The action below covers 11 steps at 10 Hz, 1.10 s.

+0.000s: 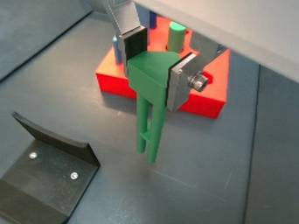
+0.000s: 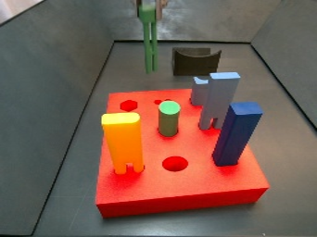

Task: Pick up the 3 prong object. Move up. Move to above the board. Insert the 3 prong object.
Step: Move up, then move to above the board.

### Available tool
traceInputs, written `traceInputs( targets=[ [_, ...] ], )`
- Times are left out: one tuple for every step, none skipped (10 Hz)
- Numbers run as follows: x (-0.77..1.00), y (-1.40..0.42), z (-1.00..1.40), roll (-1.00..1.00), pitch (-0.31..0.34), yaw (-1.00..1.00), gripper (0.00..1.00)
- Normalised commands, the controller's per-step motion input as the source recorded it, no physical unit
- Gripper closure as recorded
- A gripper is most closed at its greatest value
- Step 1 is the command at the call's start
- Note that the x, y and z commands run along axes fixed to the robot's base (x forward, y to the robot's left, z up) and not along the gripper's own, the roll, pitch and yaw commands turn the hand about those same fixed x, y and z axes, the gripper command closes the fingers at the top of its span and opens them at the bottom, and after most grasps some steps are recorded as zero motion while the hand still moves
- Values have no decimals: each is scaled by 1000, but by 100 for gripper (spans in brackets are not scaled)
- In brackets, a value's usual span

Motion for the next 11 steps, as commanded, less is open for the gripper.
traceInputs(
  targets=[
    [-3,-4,339,-82,67,21,100],
    [526,143,1000,123,19,23,100],
    [554,150,1000,114,28,20,100],
    [483,129,944,104,102,3,100],
    [299,73,674,89,115,-7,100],
    [181,50,464,76,108,-6,100],
    [99,35,271,64,85,-5,100],
    [-68,-1000,358,-5,260,1000,100],
    [-73,-1000,346,12,264,1000,100],
    [-71,-1000,357,26,272,982,100],
    [-56,-1000,350,-2,172,513,100]
  ],
)
